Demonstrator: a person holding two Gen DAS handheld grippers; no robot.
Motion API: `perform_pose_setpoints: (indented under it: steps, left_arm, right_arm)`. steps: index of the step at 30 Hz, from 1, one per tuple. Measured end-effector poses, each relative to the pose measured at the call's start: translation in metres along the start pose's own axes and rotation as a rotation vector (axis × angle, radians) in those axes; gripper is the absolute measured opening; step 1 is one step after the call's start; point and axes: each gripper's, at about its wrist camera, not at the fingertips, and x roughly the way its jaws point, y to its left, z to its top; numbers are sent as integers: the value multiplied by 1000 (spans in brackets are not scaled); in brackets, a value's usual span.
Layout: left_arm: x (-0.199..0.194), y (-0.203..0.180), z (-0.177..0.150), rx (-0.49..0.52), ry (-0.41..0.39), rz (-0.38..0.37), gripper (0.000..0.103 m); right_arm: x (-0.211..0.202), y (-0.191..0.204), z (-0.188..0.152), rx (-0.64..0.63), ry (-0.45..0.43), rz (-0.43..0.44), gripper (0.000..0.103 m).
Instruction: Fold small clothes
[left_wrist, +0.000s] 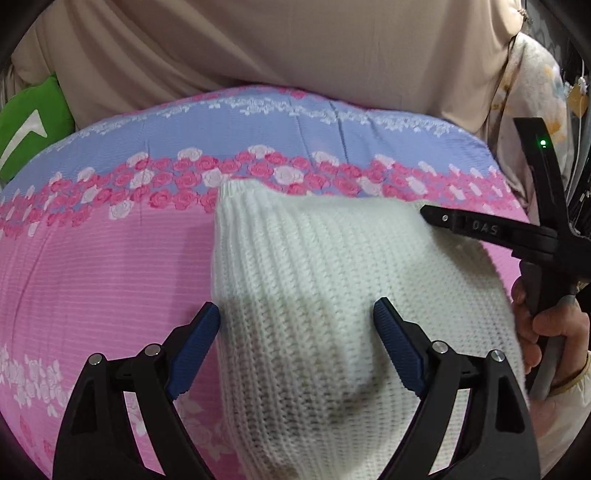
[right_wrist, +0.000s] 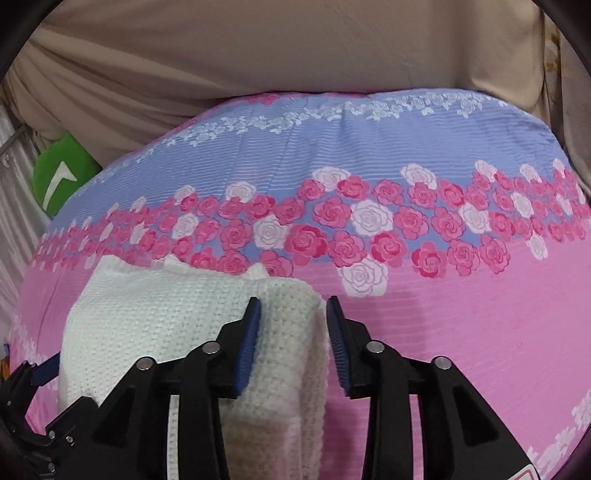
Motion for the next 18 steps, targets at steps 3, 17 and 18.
perform_pose_setpoints:
  steps: [3,17,18]
  left_arm:
    - [4,0,-2,5,-1,12,88]
    - [-7,-9,-6,24,-17,46,86]
    - [-9,-9,-8,21,-18,44,86]
  right_arm:
    - [-8,-8,-4,45,-7,19,43]
    - [-89,9,-102,41,-85,35,38]
    - [-101,12,-105,32,-116,24,38]
